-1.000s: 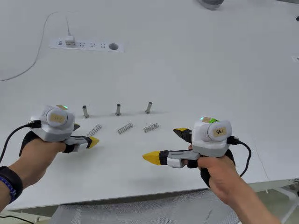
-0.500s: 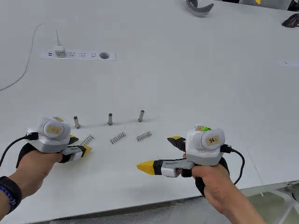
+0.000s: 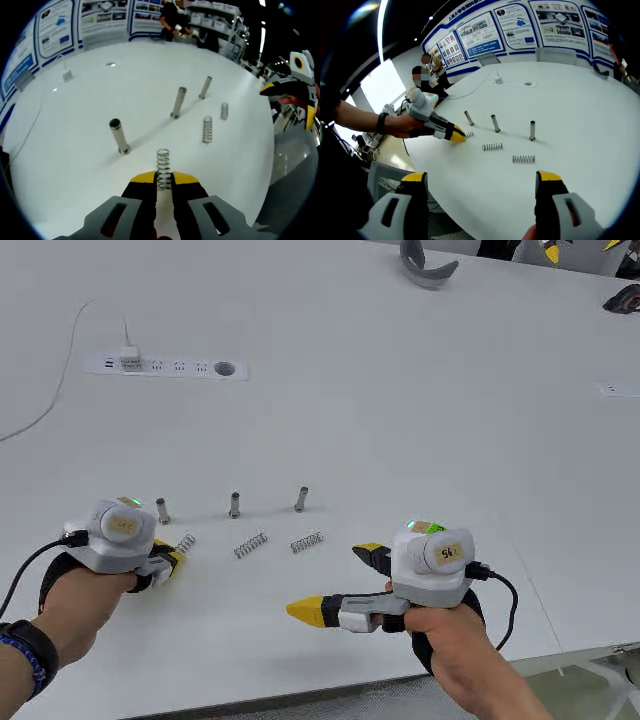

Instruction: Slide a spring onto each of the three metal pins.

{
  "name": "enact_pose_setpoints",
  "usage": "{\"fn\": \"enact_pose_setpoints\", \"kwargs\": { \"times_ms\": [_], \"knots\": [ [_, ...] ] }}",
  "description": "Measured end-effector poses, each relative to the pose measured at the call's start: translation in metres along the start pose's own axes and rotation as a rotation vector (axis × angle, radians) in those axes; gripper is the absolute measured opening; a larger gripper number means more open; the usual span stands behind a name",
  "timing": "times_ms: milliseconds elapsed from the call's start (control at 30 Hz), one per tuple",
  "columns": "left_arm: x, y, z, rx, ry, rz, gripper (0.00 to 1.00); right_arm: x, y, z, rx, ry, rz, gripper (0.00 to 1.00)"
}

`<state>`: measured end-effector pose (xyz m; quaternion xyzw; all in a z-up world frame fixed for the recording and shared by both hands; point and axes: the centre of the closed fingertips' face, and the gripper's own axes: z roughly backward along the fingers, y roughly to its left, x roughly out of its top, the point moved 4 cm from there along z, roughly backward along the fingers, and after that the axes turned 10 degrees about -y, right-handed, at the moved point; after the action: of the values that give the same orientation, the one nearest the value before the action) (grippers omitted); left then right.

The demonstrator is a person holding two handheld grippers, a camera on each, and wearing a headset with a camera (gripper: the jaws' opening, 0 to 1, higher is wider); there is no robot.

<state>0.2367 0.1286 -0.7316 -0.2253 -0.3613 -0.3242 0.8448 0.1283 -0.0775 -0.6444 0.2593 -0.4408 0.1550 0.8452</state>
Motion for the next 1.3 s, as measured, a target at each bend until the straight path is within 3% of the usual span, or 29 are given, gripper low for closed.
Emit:
{"fn": "enact_pose_setpoints", "kwargs": {
  "times_ms": [333, 567, 800, 1300],
  "knots": [
    [0.002, -0.003, 0.020, 0.013, -0.014, 0.051, 0.11, -0.001, -0.003, 0.002, -0.005, -0.007, -0.017, 0.90],
    [0.013, -0.008, 0.040, 0.009, -0.062, 0.107, 0.11, -0.001, 0.003, -0.001, 0.013, -0.006, -0.021, 0.89],
    [0.024, -0.013, 0.057, 0.002, -0.105, 0.096, 0.11, -0.003, 0.007, -0.003, 0.031, 0.002, -0.016, 0.89],
    [0.020, -0.031, 0.086, -0.010, -0.151, 0.138, 0.11, -0.005, 0.015, -0.009, 0.072, 0.004, -0.023, 0.88]
  ]
}}
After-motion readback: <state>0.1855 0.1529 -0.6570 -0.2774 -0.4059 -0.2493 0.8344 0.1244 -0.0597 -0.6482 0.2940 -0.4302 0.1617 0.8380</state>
